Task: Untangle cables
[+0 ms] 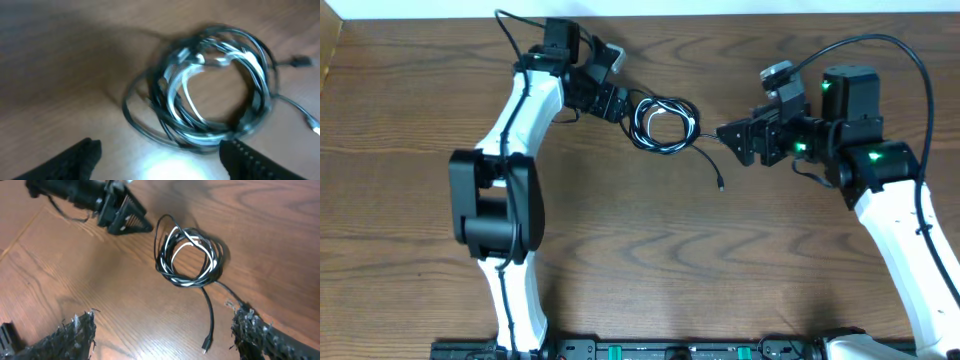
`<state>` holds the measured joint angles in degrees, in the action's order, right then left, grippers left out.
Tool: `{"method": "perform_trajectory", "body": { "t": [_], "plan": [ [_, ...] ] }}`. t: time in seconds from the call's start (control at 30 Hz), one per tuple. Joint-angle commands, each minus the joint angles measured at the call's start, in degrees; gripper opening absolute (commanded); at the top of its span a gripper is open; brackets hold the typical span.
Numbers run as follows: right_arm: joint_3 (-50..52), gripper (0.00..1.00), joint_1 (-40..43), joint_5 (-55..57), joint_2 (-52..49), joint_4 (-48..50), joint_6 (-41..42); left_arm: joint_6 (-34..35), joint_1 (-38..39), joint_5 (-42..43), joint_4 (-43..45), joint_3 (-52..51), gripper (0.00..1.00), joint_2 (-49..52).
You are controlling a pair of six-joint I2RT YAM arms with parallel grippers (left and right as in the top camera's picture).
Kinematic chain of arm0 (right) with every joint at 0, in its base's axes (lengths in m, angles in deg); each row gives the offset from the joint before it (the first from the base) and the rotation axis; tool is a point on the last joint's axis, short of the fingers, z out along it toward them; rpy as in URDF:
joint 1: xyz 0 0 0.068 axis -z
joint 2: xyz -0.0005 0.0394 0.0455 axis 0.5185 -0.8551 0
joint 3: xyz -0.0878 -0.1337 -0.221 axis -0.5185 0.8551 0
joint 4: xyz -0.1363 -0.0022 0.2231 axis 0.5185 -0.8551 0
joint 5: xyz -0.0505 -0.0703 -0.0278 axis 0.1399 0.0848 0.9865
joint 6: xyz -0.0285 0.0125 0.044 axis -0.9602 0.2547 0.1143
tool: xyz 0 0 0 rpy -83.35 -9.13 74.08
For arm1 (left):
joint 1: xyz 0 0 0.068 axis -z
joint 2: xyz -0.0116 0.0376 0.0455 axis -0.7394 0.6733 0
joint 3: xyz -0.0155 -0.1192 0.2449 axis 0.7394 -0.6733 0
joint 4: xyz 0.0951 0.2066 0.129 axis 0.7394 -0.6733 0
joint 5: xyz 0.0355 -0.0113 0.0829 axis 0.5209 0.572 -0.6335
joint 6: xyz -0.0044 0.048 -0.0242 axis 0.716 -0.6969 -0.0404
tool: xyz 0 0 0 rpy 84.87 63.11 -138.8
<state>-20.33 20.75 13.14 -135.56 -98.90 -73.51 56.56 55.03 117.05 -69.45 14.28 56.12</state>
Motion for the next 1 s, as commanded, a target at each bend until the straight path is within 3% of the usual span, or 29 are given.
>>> {"method": "perform_trajectory", "body": {
  "t": [0.0, 0.13, 0.2, 0.23, 0.27, 0.3, 0.4, 0.57, 0.63, 0.7, 0.77, 0.87, 0.97],
  "plan": [
    [-1.2, 0.84, -2.1, 4.0, -0.2, -0.7, 3.6, -1.4, 0.1, -0.1, 4.7, 0.7, 0.75, 3.1],
    [-1.2, 0.84, -2.4, 6.1, -0.2, -1.3, 5.0, -1.3, 0.1, 0.0, 11.1, 0.6, 0.68, 7.8],
    [-1.2, 0.83, -2.4, 6.8, -0.2, -1.3, 5.1, -1.3, 0.3, -0.1, 12.6, 0.6, 0.50, 9.4],
    [-1.2, 0.83, -2.4, 7.0, -0.2, -1.3, 5.0, -1.3, 0.4, -0.1, 12.8, 0.6, 0.34, 9.5],
    [-1.2, 0.82, -2.4, 7.2, -0.2, -1.3, 5.0, -0.8, 0.4, -0.1, 13.1, 0.6, 0.12, 9.4],
    [-1.2, 0.81, -2.4, 7.8, -0.2, -1.2, 5.2, 1.8, 0.4, 0.0, 13.6, 0.7, 0.08, 9.2],
    [-1.2, 0.78, -2.4, 8.7, -0.2, -1.1, 5.2, 6.9, 0.4, 0.0, 12.9, 0.7, 0.07, 7.3],
    [-1.2, 0.66, -2.4, 12.7, -0.8, 1.8, 11.3, 16.9, 0.5, 6.7, 3.3, 0.7, 0.08, -11.3],
    [-1.2, 0.61, -2.4, 12.7, -2.6, 3.9, 15.0, 21.9, 0.5, 15.9, 3.0, 0.6, 0.07, -22.4],
    [-1.2, 0.57, -2.5, 12.0, -4.9, 6.4, 18.2, 28.1, 0.5, 16.1, 2.4, 0.6, 0.07, -29.0],
    [-1.2, 0.55, -3.0, 9.4, -5.8, 9.2, 18.3, 31.7, 0.5, 16.1, 2.4, 0.6, 0.07, -31.5],
    [-1.2, 0.55, -4.5, 5.1, -6.1, 13.7, 18.0, 44.8, 0.5, 16.1, 5.0, 0.6, 0.07, -33.0],
    [-1.2, 0.55, -6.9, 2.1, -6.1, 16.8, 16.3, 52.4, 0.5, 16.0, 9.7, 0.6, 0.07, -33.0]
  ]
}}
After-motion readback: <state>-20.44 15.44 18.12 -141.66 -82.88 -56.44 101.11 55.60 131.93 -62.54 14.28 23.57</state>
